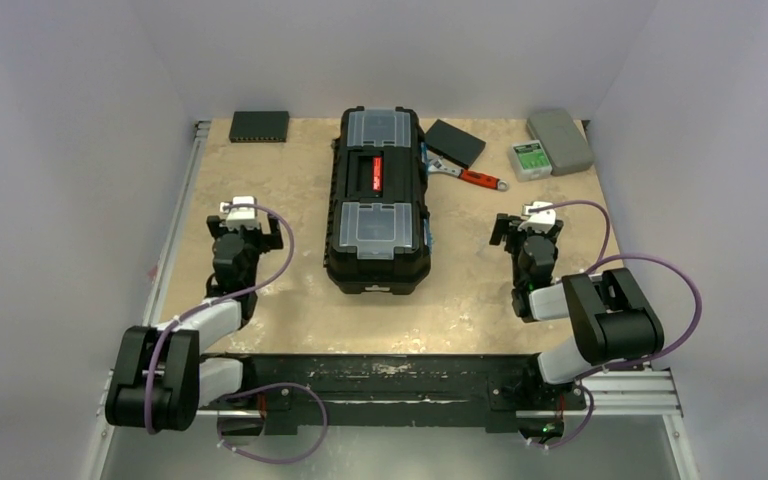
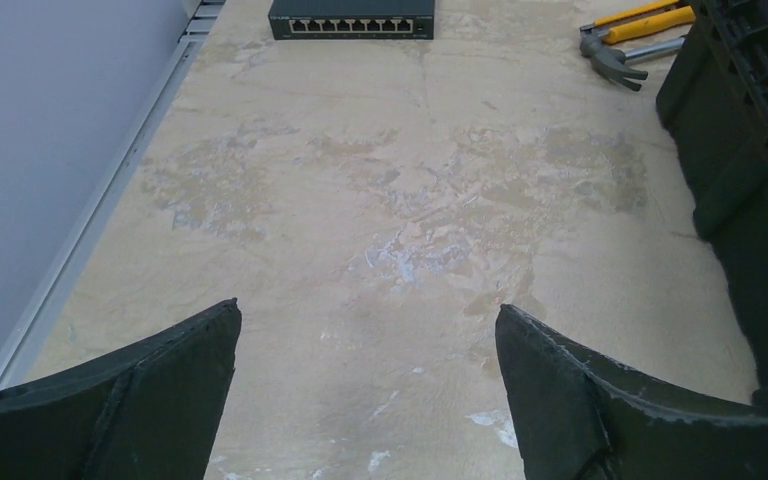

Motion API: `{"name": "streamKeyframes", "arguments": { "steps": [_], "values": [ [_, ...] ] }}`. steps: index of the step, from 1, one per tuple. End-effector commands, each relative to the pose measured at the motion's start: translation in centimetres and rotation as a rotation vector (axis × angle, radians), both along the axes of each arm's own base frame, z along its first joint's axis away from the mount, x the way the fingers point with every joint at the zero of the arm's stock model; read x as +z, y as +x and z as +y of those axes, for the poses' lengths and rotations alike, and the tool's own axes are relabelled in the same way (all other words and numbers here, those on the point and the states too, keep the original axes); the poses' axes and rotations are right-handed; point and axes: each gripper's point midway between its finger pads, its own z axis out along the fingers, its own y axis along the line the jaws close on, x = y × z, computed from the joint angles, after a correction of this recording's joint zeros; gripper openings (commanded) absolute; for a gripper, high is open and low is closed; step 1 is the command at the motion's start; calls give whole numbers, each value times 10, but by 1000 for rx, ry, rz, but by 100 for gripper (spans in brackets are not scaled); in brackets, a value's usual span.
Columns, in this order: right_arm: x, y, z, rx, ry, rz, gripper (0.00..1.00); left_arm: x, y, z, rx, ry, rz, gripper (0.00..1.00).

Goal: Pack the tool kit
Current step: Reset both arms

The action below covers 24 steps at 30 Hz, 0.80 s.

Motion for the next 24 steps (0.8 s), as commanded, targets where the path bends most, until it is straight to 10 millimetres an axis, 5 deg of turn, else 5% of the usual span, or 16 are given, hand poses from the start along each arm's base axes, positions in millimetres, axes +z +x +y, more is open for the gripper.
{"name": "streamKeyframes", "arguments": {
  "steps": [1,11,13,18,24],
  "values": [
    [16,8,-3,-18,15,-53,90,3,8,-1,-20,-12,-121,98],
    [15,8,-2,-15,14,-48,92,-6,27,-1,-111,-63,-25,99],
    [15,8,-2,-17,14,-49,92,-8,27,-5,-133,-55,0,92],
    [15,8,-2,-17,15,-49,93,-5,18,11,-27,-75,-69,100],
    [15,8,-2,-17,15,-50,94,-6,28,-8,-148,-45,-14,100]
  ]
}}
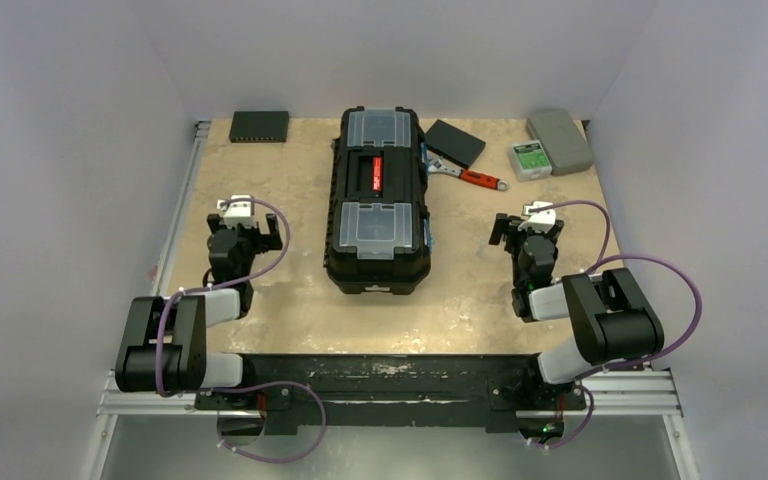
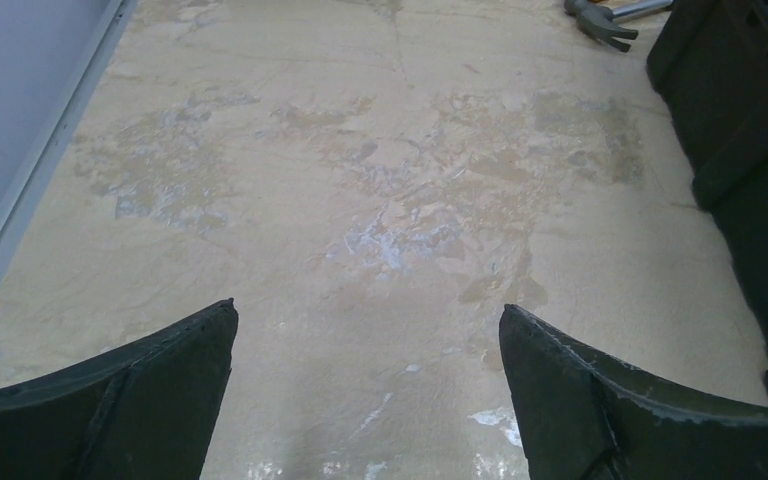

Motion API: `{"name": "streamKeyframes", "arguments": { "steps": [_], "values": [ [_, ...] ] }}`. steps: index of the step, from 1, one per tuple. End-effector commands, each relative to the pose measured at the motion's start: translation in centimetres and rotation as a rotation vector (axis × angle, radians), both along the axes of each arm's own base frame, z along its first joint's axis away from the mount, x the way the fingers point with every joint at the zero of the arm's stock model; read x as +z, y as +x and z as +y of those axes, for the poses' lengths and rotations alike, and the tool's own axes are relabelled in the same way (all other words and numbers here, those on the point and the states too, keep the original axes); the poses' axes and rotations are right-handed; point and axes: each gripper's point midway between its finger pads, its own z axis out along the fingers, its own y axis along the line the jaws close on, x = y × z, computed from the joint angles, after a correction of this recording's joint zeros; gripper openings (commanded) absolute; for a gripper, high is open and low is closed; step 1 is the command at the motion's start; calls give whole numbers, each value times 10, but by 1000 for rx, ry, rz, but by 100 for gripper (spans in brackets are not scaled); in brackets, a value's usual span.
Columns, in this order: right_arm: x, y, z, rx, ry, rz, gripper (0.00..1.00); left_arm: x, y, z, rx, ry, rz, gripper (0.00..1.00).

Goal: Pack the tool kit
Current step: Reset both arms

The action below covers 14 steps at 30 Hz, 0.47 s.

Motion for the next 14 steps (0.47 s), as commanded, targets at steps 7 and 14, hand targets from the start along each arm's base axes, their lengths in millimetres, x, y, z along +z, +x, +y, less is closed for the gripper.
{"name": "streamKeyframes", "arguments": {
  "steps": [7,14],
  "values": [
    [15,7,-2,-16,11,-49,94,22,13,-15,-90,7,-53,100],
    [15,7,-2,-15,11,-47,95,22,13,-15,-90,8,-50,100]
  ]
}}
